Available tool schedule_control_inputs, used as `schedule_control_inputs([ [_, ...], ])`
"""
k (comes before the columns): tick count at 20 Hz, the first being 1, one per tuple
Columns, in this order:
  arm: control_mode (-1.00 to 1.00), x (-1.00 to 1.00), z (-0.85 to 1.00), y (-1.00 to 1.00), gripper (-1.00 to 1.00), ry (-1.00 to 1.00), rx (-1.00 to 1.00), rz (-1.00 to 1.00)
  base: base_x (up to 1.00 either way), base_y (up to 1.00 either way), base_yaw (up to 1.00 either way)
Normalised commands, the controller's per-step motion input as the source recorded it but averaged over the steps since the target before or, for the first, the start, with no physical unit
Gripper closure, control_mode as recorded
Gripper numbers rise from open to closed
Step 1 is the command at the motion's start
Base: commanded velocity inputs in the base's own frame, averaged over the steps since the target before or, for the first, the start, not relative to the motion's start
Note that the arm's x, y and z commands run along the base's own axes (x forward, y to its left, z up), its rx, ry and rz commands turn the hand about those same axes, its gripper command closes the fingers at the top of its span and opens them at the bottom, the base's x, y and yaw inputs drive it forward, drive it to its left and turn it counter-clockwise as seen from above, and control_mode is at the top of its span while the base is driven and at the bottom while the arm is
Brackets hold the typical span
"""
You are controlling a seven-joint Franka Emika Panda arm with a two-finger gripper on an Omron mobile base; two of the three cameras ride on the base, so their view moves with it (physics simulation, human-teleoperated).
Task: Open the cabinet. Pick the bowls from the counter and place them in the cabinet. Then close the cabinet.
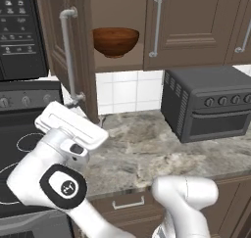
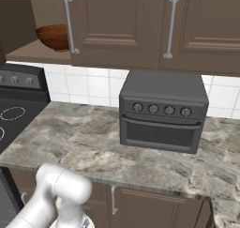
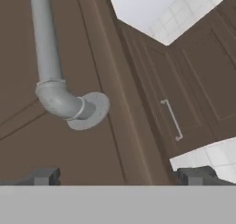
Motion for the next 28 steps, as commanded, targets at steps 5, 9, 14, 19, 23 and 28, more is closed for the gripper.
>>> schedule_control_inputs([
  [5, -1.0, 0.56, 0.0, -0.63, -1.0, -0.14, -0.07, -0.03, 0.0, 0.0, 0.0],
  [9, -1.0, 0.74, 0.0, -0.56, -1.0, -0.08, -0.07, -0.04, 0.0, 0.0, 0.0],
  [14, -1.0, 0.77, 0.0, -0.48, -1.0, -0.09, -0.09, -0.04, 0.0, 0.0, 0.0],
  [19, -1.0, 0.96, 0.0, -0.44, -1.0, -0.03, -0.02, -0.01, 0.0, 0.0, 0.0],
  [23, -1.0, 0.94, 0.1, -0.32, -1.0, -0.03, 0.0, 0.0, 0.0, 0.0, 0.0],
  [28, -1.0, 1.0, 0.12, -0.3, -1.0, -0.01, 0.0, 0.0, 0.0, 0.0, 0.0],
])
